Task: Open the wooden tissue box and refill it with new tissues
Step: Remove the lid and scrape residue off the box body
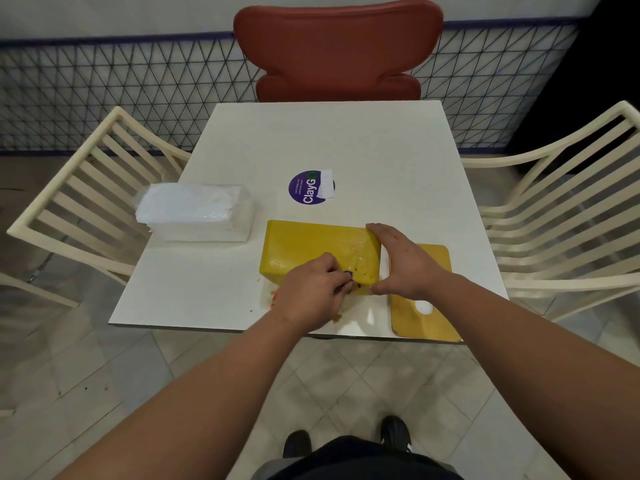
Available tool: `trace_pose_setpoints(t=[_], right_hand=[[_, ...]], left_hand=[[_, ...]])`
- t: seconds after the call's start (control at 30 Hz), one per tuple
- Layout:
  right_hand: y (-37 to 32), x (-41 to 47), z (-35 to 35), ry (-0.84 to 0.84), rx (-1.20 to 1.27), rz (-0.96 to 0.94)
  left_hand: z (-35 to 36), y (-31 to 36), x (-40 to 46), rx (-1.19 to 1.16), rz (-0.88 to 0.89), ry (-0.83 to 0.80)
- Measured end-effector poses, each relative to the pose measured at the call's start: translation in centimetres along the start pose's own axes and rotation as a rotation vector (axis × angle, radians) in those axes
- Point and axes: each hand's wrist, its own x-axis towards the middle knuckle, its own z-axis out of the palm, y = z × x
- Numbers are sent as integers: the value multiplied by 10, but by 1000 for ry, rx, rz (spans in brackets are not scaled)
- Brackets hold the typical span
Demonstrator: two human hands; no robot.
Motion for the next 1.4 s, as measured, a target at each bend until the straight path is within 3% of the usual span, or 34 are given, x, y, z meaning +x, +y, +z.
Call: trace_pose_setpoints(t=[0.07, 0.23, 0.37, 0.5, 0.77, 0.97, 1.2, 1.33, 1.4], right_hand=[[2, 0, 0, 1, 10, -13], [3, -1, 1, 20, 34, 25], [4, -2, 2, 35, 40, 17], [6, -2, 3, 37, 45, 22], [6, -2, 4, 32, 82, 17], [5, -1, 1, 27, 73, 26], [5, 0, 2, 35, 76, 15], [5, -1, 2, 38, 58, 21], [5, -1, 2, 38, 52, 21]], left_hand=[[2, 9, 9, -14, 7, -45], [-21, -7, 36, -175, -276, 52], [-26, -16, 61, -132, -352, 37], [-15, -21, 58, -10, -203, -78], [-10, -27, 28, 93, 223, -98], [-11, -22, 57, 118, 16, -76], [-10, -26, 29, 71, 350, -195], [-10, -20, 54, 105, 121, -57], [-8, -14, 56, 92, 89, -38]])
